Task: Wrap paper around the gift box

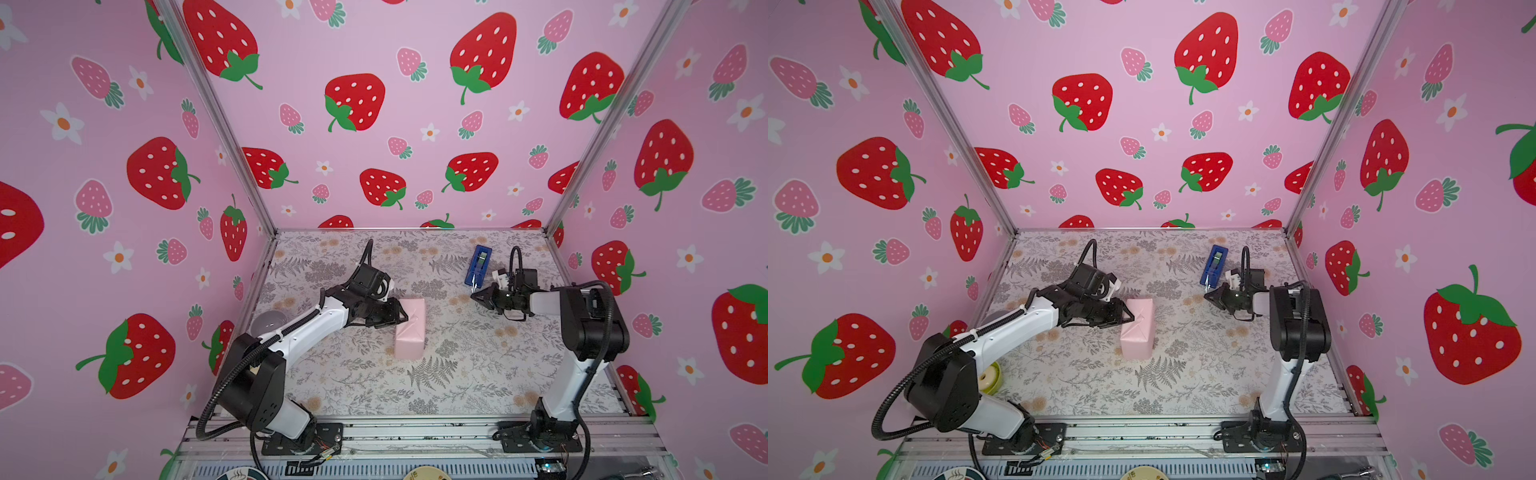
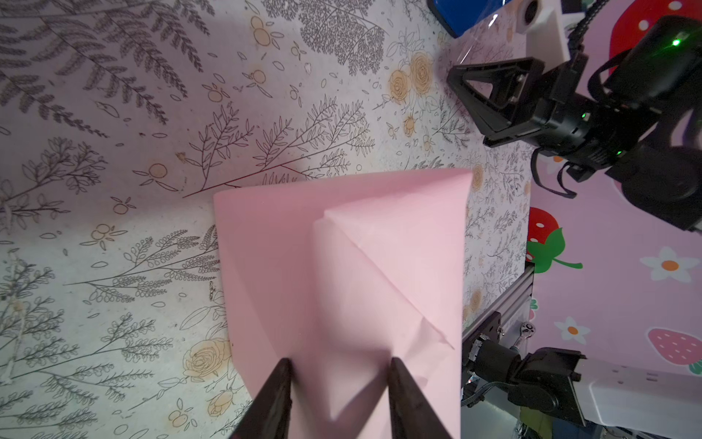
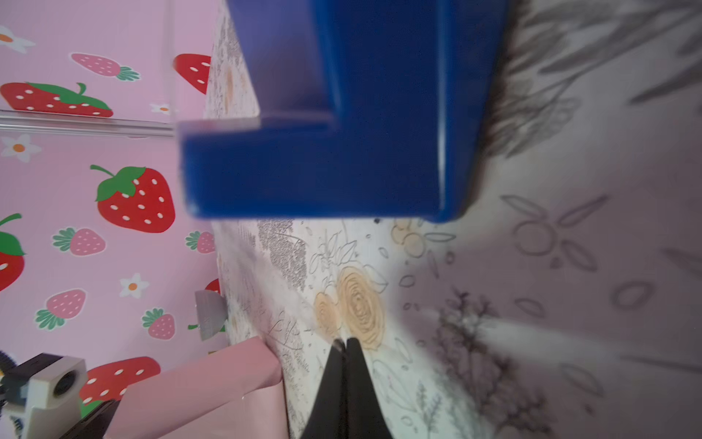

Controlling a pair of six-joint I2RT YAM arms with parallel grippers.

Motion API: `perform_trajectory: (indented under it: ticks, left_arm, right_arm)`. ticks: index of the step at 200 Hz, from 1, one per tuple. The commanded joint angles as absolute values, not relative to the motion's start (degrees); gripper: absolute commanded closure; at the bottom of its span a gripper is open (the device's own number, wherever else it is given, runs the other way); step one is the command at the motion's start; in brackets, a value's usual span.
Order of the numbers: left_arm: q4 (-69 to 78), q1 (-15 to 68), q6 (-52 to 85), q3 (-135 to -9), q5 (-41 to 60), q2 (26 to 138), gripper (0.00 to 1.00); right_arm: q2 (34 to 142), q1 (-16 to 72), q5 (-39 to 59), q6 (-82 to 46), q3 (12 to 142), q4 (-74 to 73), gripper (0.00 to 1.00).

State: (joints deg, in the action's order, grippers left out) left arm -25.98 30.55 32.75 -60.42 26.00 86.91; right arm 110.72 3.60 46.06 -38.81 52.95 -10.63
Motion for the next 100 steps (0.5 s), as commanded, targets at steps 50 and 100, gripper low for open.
perform_trajectory:
  ticks: [50, 100]
  left_arm:
    - [-34.9, 31.3, 29.7, -60.4, 21.6, 91.2, 0.57]
    - [-38.0, 31.4, 23.9, -65.0, 21.7, 94.9, 0.57]
  right_arm:
    - [109.2, 2.0, 39.3, -29.4, 53.3, 3.4, 1.00]
    - [96.8, 3.1, 42.2, -28.4, 52.9, 8.9, 1.00]
